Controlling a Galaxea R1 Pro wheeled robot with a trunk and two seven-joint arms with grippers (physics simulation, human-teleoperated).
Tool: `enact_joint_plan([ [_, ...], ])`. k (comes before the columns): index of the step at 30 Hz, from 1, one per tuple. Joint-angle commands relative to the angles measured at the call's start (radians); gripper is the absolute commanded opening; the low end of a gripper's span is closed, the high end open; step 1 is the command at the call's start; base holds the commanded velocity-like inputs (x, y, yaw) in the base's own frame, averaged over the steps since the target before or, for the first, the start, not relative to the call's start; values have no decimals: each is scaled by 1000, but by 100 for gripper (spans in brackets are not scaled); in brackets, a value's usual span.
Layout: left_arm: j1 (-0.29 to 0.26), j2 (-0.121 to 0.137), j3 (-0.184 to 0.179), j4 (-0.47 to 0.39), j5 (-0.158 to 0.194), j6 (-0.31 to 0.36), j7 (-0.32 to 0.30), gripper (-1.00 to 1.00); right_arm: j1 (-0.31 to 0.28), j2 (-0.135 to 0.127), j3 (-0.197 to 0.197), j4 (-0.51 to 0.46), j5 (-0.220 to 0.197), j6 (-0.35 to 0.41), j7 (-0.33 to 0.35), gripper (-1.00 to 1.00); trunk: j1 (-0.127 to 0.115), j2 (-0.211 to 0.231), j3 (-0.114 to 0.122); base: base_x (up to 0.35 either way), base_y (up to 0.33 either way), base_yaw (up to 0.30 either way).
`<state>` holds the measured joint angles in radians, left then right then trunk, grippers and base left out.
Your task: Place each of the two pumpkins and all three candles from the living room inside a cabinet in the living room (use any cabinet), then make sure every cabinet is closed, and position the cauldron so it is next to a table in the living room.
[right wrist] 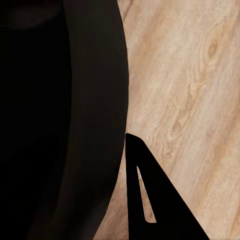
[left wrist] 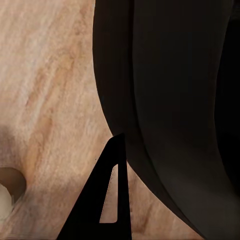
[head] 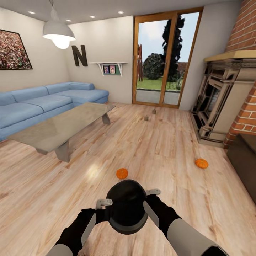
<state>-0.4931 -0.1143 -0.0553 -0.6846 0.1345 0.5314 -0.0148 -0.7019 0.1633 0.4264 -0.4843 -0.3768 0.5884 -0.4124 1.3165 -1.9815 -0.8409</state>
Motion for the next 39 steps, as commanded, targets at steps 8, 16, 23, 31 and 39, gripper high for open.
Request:
enact_joint_plan([
  [8,-1,-1,-1,-1,37,6,-2,-100,-1,1,3,-13,-36,-9,20,-100,0,-1,-1,0,0,281],
  [16,-1,-1,-1,-1,37,6,-2,-100,-1,1,3,-13,-36,-9,20,-100,0,-1,-1,0,0,281],
  [23,-1,-1,-1,-1,37,6,-2,-100,-1,1,3,-13,-36,-9,20,-100,0,-1,-1,0,0,281],
  [31,-1,-1,-1,-1,37,6,-2,-100,-1,2,3,-13,-36,-9,20,-100,0,-1,-1,0,0,281],
  [39,-1,-1,-1,-1,37,6,-2,-100,-1,2,5,-13,-36,-9,20,-100,0,-1,-1,0,0,281],
])
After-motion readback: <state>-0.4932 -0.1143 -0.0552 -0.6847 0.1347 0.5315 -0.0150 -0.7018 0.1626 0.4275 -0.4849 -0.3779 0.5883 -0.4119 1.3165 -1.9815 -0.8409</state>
